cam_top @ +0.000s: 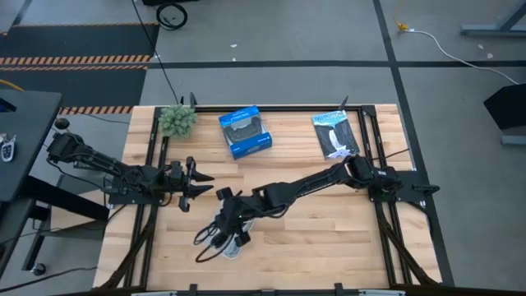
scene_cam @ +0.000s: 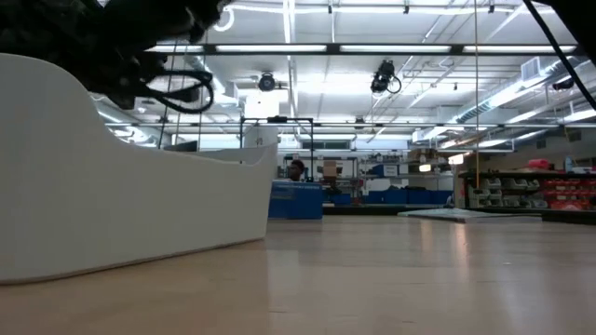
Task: Pick and place USB-C Cables
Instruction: Adjust the black charger cable in the white bin
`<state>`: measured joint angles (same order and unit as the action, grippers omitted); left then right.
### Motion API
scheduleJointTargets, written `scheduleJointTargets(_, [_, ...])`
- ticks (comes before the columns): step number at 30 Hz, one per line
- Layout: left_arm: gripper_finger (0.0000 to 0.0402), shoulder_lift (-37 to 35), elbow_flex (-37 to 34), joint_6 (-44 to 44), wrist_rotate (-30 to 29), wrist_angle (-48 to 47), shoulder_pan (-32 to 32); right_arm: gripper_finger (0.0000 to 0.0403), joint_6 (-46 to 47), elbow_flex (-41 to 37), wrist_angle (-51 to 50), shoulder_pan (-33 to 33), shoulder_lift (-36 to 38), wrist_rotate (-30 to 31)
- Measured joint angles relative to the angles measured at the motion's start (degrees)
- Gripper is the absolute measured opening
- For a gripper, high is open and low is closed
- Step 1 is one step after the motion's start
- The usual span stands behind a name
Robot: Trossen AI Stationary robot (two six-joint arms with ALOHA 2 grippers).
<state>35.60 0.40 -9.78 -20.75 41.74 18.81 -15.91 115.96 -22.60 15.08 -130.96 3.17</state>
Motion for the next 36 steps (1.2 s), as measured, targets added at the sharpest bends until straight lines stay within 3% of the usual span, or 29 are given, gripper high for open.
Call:
scheduleJointTargets(9, [0.0133, 0.0, 0.0, 0.0, 0.0, 0.0, 0.0, 0.0005, 4.6, -1.9, 8.6, 0.9, -0.1, -5.5])
scheduleJointTargets(20, [0.0133, 0.0, 0.0, 0.0, 0.0, 0.0, 0.0, 0.0001, 4.4, -13.1, 26.3, 0.4, 0.5, -10.4])
scheduleJointTargets(32, [0.0133, 0.0, 0.0, 0.0, 0.0, 0.0, 0.0, 0.0000, 9.1, -37.4, 51.8, -2.1, 11.5, -10.8])
scheduleJointTargets(36, [0.0133, 0.0, 0.0, 0.0, 0.0, 0.0, 0.0, 0.0000, 10.0, -41.5, 57.9, -2.2, 12.0, -10.8])
